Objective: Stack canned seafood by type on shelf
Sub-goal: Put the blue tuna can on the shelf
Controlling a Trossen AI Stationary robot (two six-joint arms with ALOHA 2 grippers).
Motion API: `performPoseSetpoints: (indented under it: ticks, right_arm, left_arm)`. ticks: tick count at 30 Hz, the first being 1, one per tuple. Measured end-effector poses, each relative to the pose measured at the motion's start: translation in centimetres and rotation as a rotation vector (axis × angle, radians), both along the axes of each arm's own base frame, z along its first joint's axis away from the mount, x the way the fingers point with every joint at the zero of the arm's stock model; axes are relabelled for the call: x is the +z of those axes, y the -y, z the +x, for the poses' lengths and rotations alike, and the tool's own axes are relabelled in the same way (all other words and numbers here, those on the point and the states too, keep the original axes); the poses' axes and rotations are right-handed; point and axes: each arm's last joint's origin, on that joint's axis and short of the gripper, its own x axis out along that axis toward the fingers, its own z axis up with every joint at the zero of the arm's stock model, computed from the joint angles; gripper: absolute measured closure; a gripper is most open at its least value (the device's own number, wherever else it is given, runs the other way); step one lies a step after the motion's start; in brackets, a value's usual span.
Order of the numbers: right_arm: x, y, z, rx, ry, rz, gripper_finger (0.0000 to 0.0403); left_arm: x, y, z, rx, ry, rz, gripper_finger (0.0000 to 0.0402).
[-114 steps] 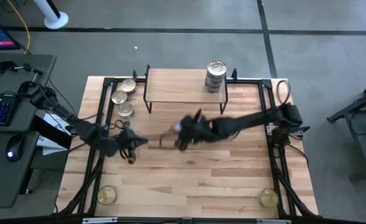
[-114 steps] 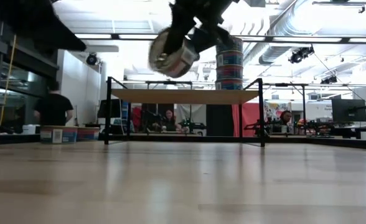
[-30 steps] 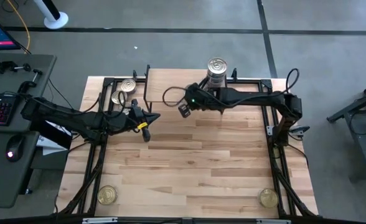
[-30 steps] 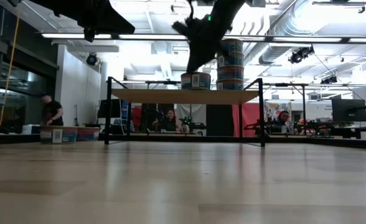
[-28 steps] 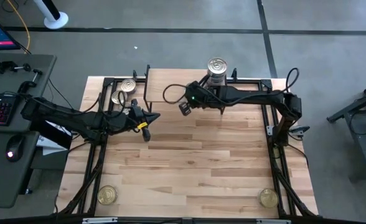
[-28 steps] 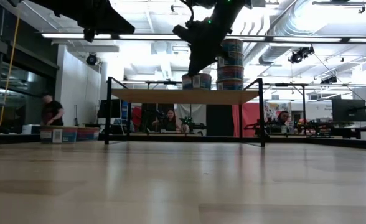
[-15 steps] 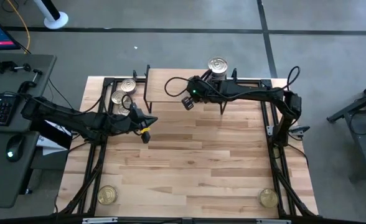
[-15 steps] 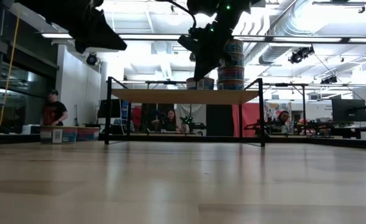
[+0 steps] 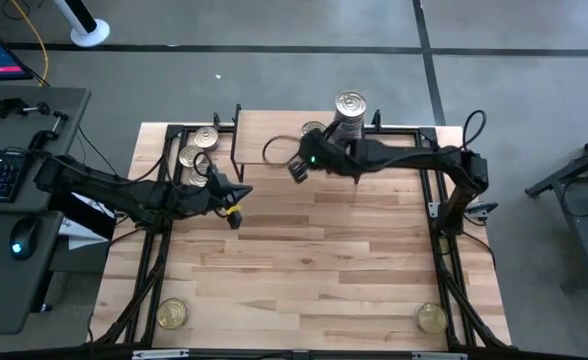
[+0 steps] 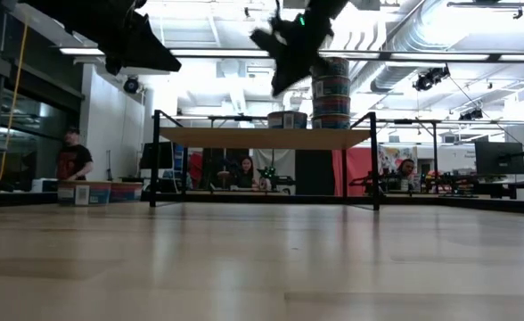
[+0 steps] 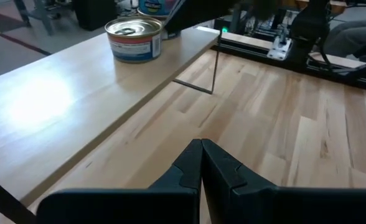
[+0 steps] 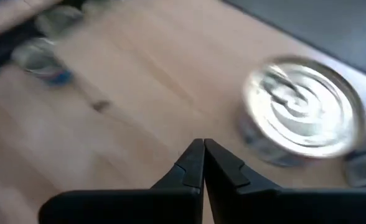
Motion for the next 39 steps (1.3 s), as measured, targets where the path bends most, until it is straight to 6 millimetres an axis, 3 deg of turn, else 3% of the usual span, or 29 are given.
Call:
performPoseSetpoints:
  ticks: [3,7,17,23,30,39]
  right_arm:
    - [1.4,-1.6,1.7,-0.008,0.030,-0.112,0.0403]
    - [2.4,-1.6,4.1,0.044,-0.131,-0.245,0.0403]
    - [-0.5,1.0,8.8,0.221,-0.582,-0.422,0.0403]
    - [-1.6,2.9,9.3,0.169,-0.665,-0.455,0.0403]
    - [-2.6,5.2,8.2,0.098,-0.694,-0.365,0.0403]
    - [-2.9,5.8,7.5,0.096,-0.732,-0.319,0.0403]
  left_arm:
    - [0.0,0.0,0.0,-0.001,-0.002,0.005,0.0401]
    - [0.1,0.0,0.0,0.006,0.003,0.008,0.0402]
    - [0.1,0.0,0.0,-0.002,0.005,0.004,0.0402]
    - [0.1,0.0,0.0,-0.002,0.005,0.004,0.0402]
    - [0.1,0.0,0.0,-0.001,0.005,0.005,0.0402]
    - [0.1,0.0,0.0,0.000,0.005,0.005,0.0402]
